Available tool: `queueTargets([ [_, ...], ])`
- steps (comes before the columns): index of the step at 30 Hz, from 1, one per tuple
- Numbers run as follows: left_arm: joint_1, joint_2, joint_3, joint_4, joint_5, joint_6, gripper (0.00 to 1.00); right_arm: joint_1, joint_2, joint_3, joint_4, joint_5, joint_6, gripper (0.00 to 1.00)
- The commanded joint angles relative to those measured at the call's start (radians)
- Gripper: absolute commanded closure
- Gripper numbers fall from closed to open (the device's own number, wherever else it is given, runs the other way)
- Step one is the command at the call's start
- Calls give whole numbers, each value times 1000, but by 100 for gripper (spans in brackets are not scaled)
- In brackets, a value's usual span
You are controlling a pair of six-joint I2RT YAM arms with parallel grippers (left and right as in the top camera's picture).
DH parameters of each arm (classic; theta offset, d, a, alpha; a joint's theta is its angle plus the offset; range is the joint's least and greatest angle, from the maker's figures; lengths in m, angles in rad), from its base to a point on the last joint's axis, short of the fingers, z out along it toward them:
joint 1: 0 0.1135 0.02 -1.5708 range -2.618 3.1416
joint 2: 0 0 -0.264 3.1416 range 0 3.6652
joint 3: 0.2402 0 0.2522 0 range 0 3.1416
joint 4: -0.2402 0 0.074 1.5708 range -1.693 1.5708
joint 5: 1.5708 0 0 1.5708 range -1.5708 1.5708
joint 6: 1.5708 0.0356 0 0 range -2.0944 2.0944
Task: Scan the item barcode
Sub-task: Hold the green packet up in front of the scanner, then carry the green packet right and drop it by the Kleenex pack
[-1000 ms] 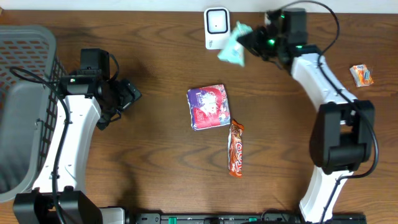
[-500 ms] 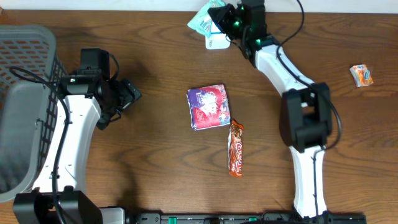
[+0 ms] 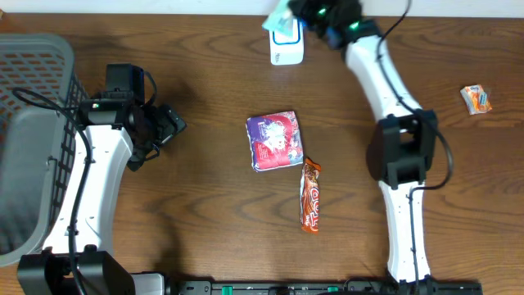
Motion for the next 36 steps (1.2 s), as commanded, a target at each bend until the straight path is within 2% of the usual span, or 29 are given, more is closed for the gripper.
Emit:
queueTargets([
  [1, 5, -3, 0, -2, -10, 6, 2, -115, -41, 155, -177, 116, -199, 99],
  [5, 5, -3, 0, -2, -10, 6, 2, -214, -48, 261, -479, 331, -352, 99],
  [7, 5, -3, 0, -2, -10, 6, 2, -266, -48, 264, -571, 364, -476, 99],
  [9, 5, -3, 0, -2, -10, 6, 2, -319, -45, 256, -651, 418, -539, 99],
  [12, 5, -3, 0, -2, -10, 6, 2, -396, -45, 219, -718, 513, -566, 99],
  [16, 5, -3, 0, -2, -10, 6, 2, -481, -45, 165, -742, 519, -631, 99],
  [19, 5, -3, 0, -2, -10, 6, 2, -522, -45, 104, -754, 519, -678, 92],
  [21, 5, -3, 0, -2, -10, 6, 2, -544, -45, 43, -750, 543, -698, 38],
  [23, 5, -3, 0, -2, -10, 6, 2, -561, -45, -1, -745, 592, -687, 1],
  [26, 5, -3, 0, -2, -10, 6, 2, -578, -48, -5, -788, 713, -550, 1],
  [29, 5, -3, 0, -2, -10, 6, 2, -574, -75, 19, -825, 722, -523, 1],
  [33, 5, -3, 0, -2, -10, 6, 2, -536, -153, 57, -843, 649, -522, 1],
  [36, 5, -3, 0, -2, -10, 6, 2, -490, -237, 61, -835, 508, -526, 1],
])
